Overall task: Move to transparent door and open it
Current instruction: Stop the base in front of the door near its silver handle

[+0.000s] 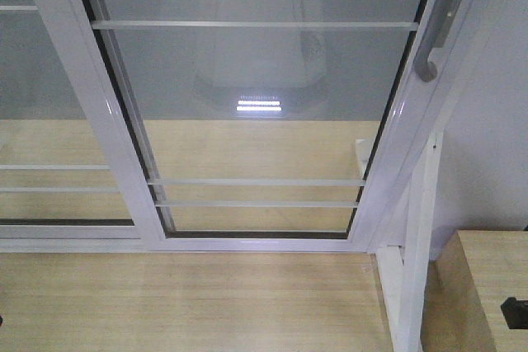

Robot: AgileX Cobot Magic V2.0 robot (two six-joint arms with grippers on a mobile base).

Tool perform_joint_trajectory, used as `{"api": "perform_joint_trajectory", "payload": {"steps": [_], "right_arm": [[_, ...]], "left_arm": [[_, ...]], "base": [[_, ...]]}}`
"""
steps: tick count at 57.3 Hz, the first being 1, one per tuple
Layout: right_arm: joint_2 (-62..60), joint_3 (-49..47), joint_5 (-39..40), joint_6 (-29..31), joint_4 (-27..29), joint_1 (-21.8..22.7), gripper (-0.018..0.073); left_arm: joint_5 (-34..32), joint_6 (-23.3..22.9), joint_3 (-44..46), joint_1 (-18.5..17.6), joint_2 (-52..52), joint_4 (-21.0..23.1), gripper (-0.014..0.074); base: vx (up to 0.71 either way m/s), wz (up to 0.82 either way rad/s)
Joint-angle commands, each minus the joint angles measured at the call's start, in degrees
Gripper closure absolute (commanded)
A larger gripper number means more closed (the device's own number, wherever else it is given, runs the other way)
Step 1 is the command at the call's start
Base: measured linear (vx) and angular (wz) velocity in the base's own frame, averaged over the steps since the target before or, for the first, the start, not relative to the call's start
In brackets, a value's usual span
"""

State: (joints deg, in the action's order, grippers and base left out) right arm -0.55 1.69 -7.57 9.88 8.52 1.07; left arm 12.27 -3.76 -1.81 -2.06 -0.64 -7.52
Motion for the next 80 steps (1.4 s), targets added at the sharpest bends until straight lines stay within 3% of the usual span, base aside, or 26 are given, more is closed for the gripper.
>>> {"api": "perform_joint_trajectory", "payload": {"steps": [1, 70, 80], "right_arm": [[-0.7, 0.27, 4.83, -0.01, -0.02, 0.22, 0.0548], [1.49, 0.26, 3.55, -0.01, -0.02, -0.4, 0.0548], [1.49, 0.26, 3.55, -0.01, -0.02, -0.4, 0.0548]], "left_arm": [[-4.65, -0.17, -0.88, -0.37, -0.74, 0.33, 0.0594], [-3.1, -0.17, -0.52, -0.36, 1.46, 0.33, 0.0594], [-2.62, 0.49, -0.52, -0.35, 1.46, -1.23, 0.0594]], "base": [[0.17, -0.01], [0.04, 0.0], [0.0, 0.0]]}}
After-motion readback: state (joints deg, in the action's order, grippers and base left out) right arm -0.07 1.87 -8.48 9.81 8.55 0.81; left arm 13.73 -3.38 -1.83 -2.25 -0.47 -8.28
